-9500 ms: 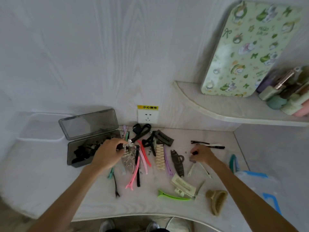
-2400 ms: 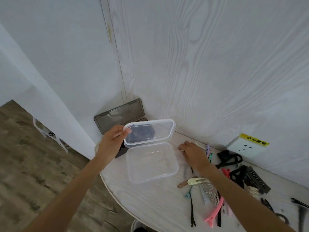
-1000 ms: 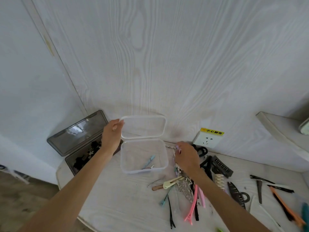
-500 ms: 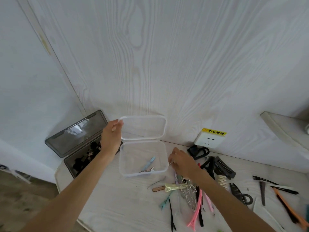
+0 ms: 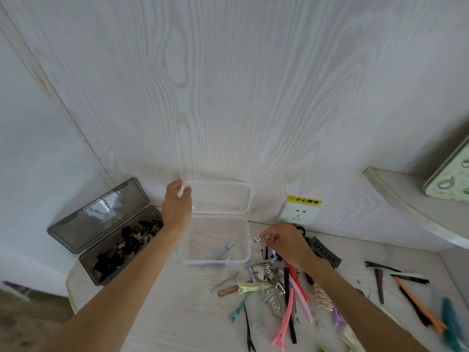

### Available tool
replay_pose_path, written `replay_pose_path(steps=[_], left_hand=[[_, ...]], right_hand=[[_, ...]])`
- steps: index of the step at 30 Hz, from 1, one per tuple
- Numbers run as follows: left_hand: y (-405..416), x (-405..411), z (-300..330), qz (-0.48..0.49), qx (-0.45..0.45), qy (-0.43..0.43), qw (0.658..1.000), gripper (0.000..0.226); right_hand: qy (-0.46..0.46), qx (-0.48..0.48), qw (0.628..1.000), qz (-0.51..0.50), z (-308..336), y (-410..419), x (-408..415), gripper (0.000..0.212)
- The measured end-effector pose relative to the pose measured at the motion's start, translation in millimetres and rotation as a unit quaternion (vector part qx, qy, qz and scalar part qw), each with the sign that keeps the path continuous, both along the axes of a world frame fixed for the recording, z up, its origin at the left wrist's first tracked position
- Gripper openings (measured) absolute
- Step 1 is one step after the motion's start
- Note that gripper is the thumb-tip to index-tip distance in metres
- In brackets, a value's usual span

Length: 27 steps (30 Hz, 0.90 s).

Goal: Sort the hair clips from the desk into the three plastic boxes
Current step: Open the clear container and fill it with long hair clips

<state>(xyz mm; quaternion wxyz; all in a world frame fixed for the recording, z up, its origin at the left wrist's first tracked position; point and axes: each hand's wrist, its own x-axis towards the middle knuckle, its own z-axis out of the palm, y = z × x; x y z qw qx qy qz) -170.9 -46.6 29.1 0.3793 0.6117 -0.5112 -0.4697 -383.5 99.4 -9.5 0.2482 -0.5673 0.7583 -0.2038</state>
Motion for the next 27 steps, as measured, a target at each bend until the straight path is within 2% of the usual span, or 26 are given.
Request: replay_pose_path(steps=[7, 12, 14, 16, 18, 21, 23, 25, 27], left_hand=[[9.7, 13.3, 1.5, -0.008, -0.077, -0.08, 0.994, 0.051], [25.6, 20.0, 7.7, -0.013, -0.133, -0.111, 0.985, 0.056], [39.7, 19.7, 12.5, 0.01, -0.18, -0.109, 0.978, 0.045], [55.1, 16.9, 16.1, -0.007, -0.203, -0.081, 0.976, 0.024], [67.7, 10.9, 18.9, -0.112, -0.138, -0.049, 0.983, 0.006], [80.8, -0.4, 17.9, -0.304, -0.027, -0.079, 0.949, 0.015], [85.8, -3.1, 15.2, -0.346, -0.018, -0.105, 0.932, 0.02], [86.2, 1.9, 14.0, -0.338, -0.039, -0.116, 0.933, 0.015], [81.3, 13.7, 13.2, -0.324, -0.058, -0.124, 0.936, 0.015]], right_hand=[[-0.082, -0.062, 0.992, -0.074, 21.4, 1.4, -8.9, 0.01], [-0.173, -0.114, 0.966, -0.155, 31.8, 10.0, -14.0, 0.012], [-0.287, -0.125, 0.92, -0.236, 36.9, 14.6, -10.7, 0.011], [-0.412, -0.131, 0.848, -0.305, 44.2, 18.5, -3.5, 0.018], [-0.505, -0.128, 0.786, -0.333, 51.2, 20.3, 9.5, 0.019], [-0.596, -0.119, 0.721, -0.332, 54.4, 16.2, 37.2, 0.019], [-0.63, -0.114, 0.696, -0.325, 54.3, 12.0, 56.8, 0.019], [-0.644, -0.105, 0.688, -0.318, 54.0, 8.2, 71.7, 0.015], [-0.608, -0.106, 0.717, -0.324, 50.9, 2.6, 79.1, 0.017]])
